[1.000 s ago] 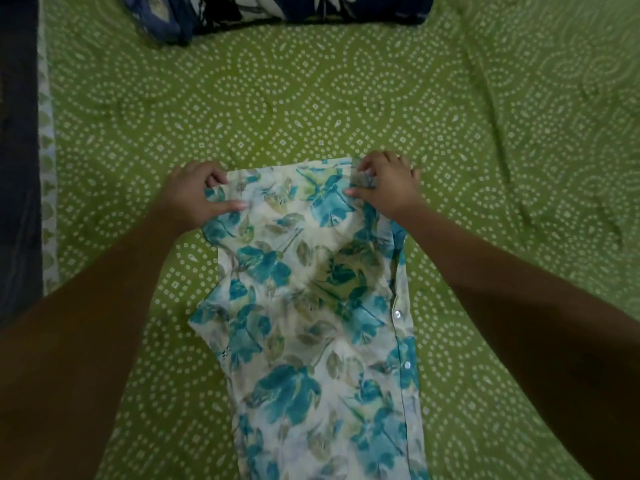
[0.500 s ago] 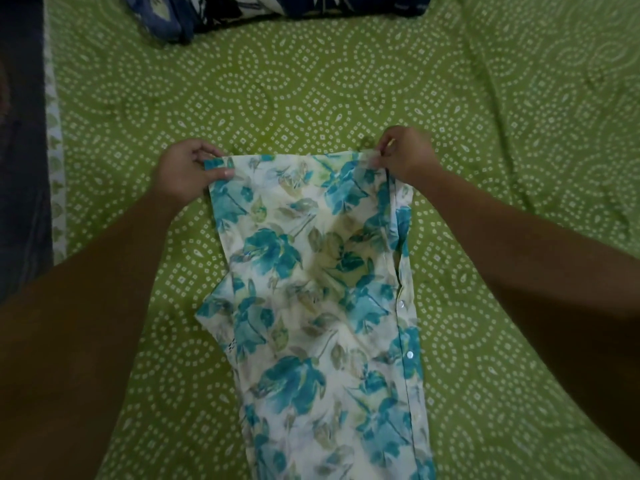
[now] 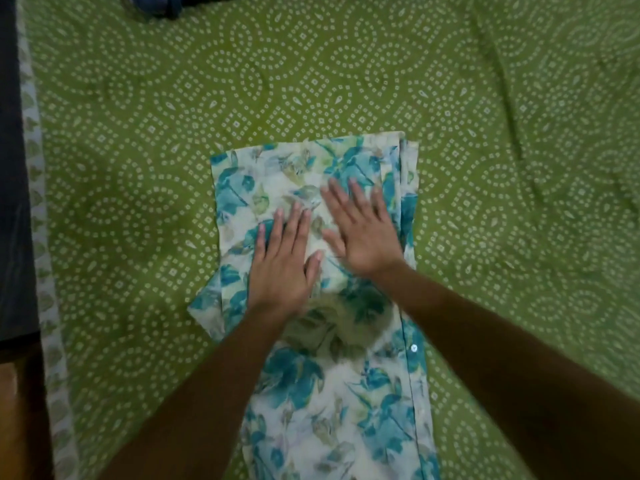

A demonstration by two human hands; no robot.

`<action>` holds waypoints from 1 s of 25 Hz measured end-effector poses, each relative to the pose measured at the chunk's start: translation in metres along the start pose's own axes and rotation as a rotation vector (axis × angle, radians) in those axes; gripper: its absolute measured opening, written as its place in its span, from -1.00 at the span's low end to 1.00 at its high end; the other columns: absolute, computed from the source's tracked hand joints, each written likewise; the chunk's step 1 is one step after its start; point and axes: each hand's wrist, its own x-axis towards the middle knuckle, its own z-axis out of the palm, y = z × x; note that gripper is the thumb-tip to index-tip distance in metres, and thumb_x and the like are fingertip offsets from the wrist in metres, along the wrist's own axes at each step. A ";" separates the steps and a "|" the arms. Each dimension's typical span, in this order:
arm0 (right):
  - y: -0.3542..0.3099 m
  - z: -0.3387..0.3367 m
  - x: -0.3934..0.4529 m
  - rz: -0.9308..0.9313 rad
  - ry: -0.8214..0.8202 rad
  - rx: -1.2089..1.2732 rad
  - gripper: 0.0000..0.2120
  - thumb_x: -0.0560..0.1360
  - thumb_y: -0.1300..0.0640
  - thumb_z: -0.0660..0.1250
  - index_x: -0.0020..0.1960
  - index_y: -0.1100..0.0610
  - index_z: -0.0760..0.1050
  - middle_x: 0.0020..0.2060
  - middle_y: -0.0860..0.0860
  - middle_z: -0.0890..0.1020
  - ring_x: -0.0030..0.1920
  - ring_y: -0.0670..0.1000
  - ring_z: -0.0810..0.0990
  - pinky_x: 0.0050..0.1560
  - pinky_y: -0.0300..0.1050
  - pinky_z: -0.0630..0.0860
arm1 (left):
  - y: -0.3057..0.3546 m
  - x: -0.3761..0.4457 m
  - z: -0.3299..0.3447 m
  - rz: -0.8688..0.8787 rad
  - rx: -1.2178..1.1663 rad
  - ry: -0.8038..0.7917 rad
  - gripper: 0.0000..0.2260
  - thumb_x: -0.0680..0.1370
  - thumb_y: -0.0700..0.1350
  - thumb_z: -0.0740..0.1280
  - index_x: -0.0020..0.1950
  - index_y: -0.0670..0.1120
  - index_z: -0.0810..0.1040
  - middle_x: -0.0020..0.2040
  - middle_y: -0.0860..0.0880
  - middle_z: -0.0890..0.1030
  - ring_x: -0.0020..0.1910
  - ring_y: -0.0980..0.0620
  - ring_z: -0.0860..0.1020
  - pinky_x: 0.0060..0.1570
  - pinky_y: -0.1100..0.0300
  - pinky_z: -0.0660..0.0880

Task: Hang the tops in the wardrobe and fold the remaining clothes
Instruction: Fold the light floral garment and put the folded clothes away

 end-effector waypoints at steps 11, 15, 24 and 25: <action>-0.043 0.007 -0.123 0.041 0.183 0.108 -0.49 0.63 0.13 -0.04 0.55 0.24 -0.01 0.54 0.16 0.02 0.54 0.11 -0.08 0.51 0.05 -0.25 | 0.053 -0.096 0.015 0.100 0.072 0.087 -0.45 0.62 0.04 -0.13 0.55 -0.20 -0.09 0.57 -0.15 0.00 0.55 -0.10 -0.10 0.49 -0.06 -0.25; -0.055 0.074 -0.300 -0.478 -0.120 -0.071 -0.36 0.56 -0.10 0.14 0.55 0.13 0.10 0.53 0.08 0.14 0.53 0.08 0.07 0.50 0.07 -0.26 | 0.032 -0.315 0.073 0.684 0.132 -0.202 -0.33 0.55 0.20 0.07 0.55 -0.14 0.07 0.45 -0.08 0.37 0.52 -0.09 0.11 0.51 -0.03 -0.17; -0.063 0.024 -0.263 -0.127 0.021 0.048 -0.51 0.64 -0.15 -0.16 0.20 0.12 0.41 0.13 0.15 0.51 0.03 0.17 0.54 0.00 0.12 0.48 | -0.041 -0.194 -0.010 -0.854 -1.071 0.378 -0.58 0.58 0.13 0.23 0.20 -0.19 0.50 0.14 -0.21 0.58 -0.03 -0.04 0.55 0.11 -0.01 0.52; -0.066 0.017 -0.243 0.024 0.034 0.086 -0.53 0.64 -0.15 -0.12 0.18 0.14 0.40 0.09 0.15 0.49 0.02 0.15 0.49 -0.01 0.08 0.42 | -0.056 -0.159 -0.020 -1.007 -1.309 0.337 -0.63 0.54 0.09 0.33 0.10 -0.21 0.54 0.09 -0.19 0.61 -0.14 0.01 0.56 0.00 0.09 0.57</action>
